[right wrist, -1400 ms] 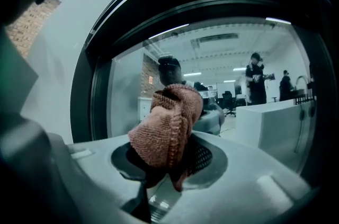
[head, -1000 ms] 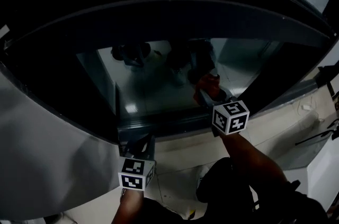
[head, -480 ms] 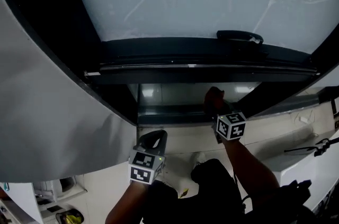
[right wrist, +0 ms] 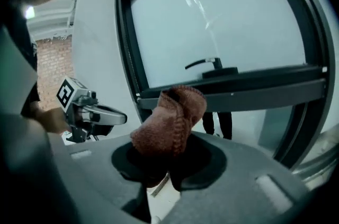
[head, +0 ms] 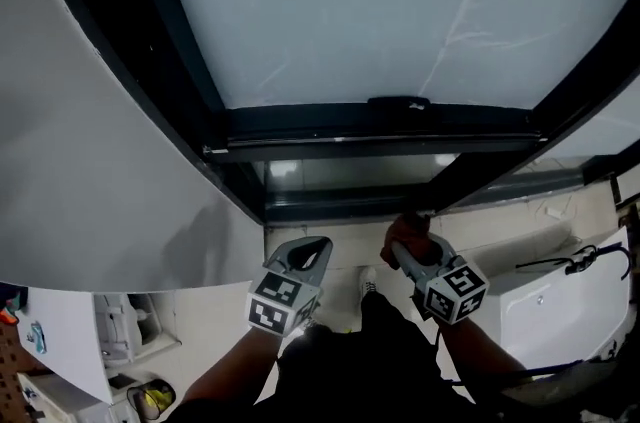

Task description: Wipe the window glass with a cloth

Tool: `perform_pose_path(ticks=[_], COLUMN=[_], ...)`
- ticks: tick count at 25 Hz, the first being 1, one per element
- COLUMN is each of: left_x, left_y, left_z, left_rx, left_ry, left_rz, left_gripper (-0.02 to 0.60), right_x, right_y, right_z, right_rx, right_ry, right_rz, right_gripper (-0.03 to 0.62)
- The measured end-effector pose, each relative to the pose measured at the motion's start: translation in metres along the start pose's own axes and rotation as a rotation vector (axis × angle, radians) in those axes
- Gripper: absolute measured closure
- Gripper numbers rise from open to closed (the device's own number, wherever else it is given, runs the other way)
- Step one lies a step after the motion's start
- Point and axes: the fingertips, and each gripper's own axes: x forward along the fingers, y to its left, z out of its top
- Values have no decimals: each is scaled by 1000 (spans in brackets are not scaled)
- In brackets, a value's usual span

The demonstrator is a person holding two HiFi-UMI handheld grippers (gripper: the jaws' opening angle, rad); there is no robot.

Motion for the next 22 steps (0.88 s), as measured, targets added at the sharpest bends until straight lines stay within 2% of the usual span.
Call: perform_pose_path(ticks=[2, 5, 9, 17, 22], left_x=[-2, -5, -4, 13, 16], left_y=[-15, -32, -68, -125, -140], left_z=[10, 21, 40, 55, 61], left_rx=[25, 45, -32, -27, -18], left_ry=[-2, -17, -56, -72, -98], left_rz=[-40, -39, -65, 2, 92], left_gripper=[565, 565, 565, 565, 565], right_x=[-23, -54, -88, -135, -152], right_y=[6, 5, -6, -38, -57], right_z=[15, 25, 23, 32, 40], right_rx=[-3, 30, 43, 38, 17], right_ry=[-34, -78, -85, -98, -122], right_rz=[-23, -33, -17, 68, 133], right_gripper=[491, 491, 491, 490, 490])
